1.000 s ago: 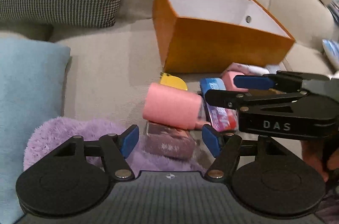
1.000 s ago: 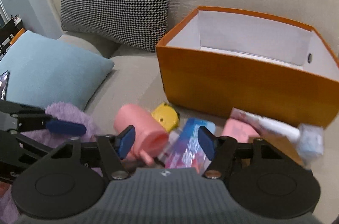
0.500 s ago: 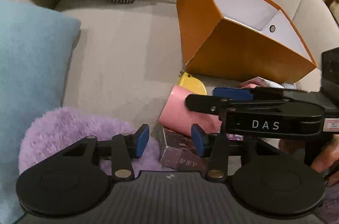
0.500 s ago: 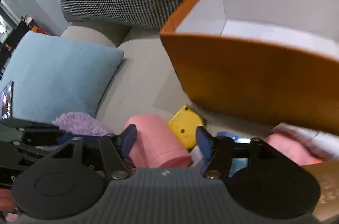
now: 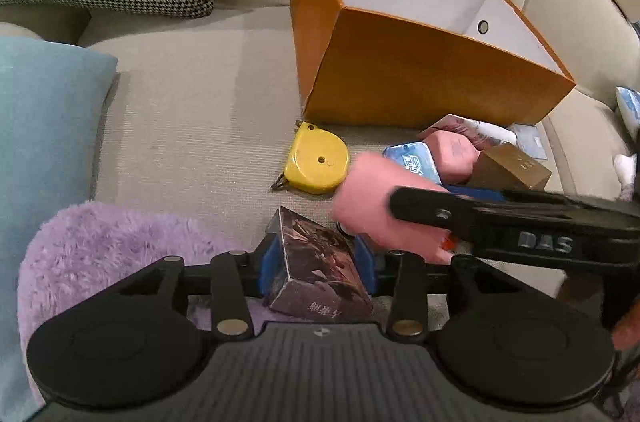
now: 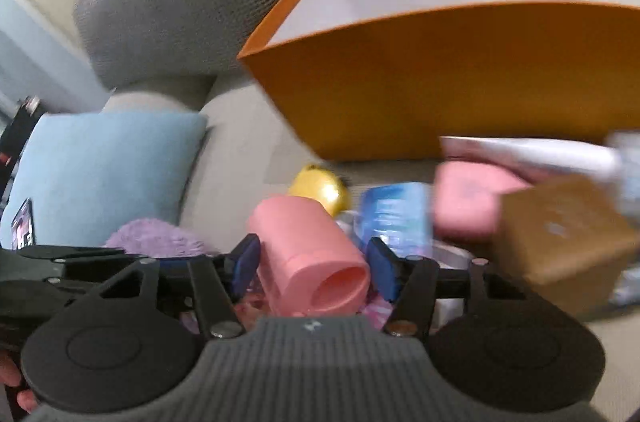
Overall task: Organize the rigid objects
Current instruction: 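Move both tools down toward the pink cup in the pile, then close the left gripper around the pink cylindrical cup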
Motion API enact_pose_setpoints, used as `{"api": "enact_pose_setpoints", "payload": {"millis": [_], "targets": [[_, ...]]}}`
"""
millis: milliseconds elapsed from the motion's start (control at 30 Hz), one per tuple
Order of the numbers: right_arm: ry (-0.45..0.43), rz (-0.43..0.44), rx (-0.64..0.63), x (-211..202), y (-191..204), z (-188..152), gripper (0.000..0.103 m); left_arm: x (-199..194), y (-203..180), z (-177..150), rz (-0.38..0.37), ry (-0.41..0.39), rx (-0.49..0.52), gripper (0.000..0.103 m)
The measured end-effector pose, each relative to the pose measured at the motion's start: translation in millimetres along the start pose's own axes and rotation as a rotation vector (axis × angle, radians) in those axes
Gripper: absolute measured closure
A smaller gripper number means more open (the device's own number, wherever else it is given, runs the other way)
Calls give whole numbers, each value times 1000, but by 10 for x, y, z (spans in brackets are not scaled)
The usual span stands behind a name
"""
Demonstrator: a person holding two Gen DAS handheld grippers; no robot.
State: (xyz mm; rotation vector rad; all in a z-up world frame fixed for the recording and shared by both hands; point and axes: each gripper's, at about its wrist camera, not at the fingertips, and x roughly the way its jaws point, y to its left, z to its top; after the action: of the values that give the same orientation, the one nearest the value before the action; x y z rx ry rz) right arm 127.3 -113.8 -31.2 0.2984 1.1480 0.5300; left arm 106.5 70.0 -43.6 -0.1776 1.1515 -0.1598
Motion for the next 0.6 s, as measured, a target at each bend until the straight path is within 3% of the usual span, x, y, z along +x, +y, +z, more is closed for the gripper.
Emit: {"api": "enact_pose_setpoints", "payload": {"millis": [67, 200, 367, 467, 600], "targets": [[4, -25, 0, -106, -49, -69, 43, -48, -40, -28, -21, -20, -8, 57], [43, -32, 19, -130, -117, -249, 44, -83, -110, -40, -131, -17, -51, 61], [56, -53, -37, -158, -118, -336, 44, -31, -123, -63, -160, 20, -98, 58], [74, -56, -56, -80, -76, -356, 44, -50, -189, -92, -220, 34, -102, 58], [107, -64, -44, -54, -112, -450, 40, 30, -314, -159, -204, 73, -68, 56]]}}
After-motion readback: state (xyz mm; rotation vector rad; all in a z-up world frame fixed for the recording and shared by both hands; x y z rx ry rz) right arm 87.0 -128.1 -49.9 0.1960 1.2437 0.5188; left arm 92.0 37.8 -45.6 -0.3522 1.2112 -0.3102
